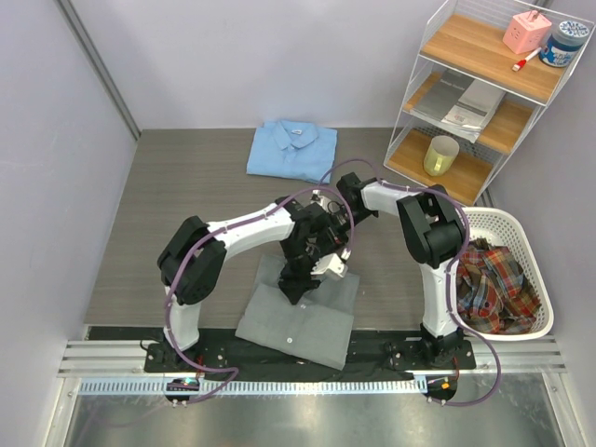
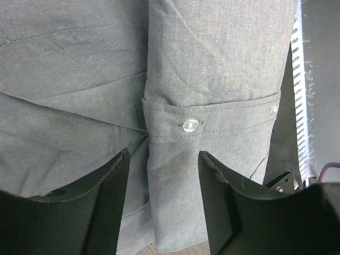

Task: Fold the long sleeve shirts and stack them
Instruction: Fold the shirt

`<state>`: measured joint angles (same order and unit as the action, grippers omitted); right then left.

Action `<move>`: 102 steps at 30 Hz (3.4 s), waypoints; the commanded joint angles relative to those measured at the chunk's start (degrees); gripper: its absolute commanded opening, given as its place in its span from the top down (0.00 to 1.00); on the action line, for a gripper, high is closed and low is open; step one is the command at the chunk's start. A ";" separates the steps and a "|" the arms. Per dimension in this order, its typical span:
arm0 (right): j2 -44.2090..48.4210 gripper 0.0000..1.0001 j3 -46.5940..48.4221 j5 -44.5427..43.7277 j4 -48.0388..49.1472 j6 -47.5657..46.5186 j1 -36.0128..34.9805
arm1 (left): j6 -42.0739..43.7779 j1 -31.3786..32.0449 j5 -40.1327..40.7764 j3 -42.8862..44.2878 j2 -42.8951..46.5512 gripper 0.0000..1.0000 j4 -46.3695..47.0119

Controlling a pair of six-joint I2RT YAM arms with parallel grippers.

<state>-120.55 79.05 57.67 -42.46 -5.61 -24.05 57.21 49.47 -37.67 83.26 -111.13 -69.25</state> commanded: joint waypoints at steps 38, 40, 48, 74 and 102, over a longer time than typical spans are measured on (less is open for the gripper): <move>-5.39 0.77 3.66 -2.74 -5.18 -8.54 -0.12 | 2.91 -7.46 1.72 22.99 -12.09 1.00 -16.71; -5.66 0.77 4.36 -2.65 -5.70 -8.72 -0.03 | 2.73 -8.07 2.94 24.57 -12.79 1.00 -16.62; -6.45 0.75 8.22 -2.39 -8.51 -10.39 -0.12 | 2.64 -9.04 5.15 27.21 -13.94 1.00 -14.86; 2.95 0.35 9.91 -9.24 -26.90 -26.56 7.44 | 2.29 -24.25 -2.40 27.13 -13.67 0.39 -16.70; 6.47 0.81 1.02 -7.31 -26.01 -28.93 4.98 | 6.07 -24.07 -6.98 20.35 -15.26 0.78 -24.25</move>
<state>-117.45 79.94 49.17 -68.25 -33.58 -18.70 61.41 25.41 -42.06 102.91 -127.42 -76.90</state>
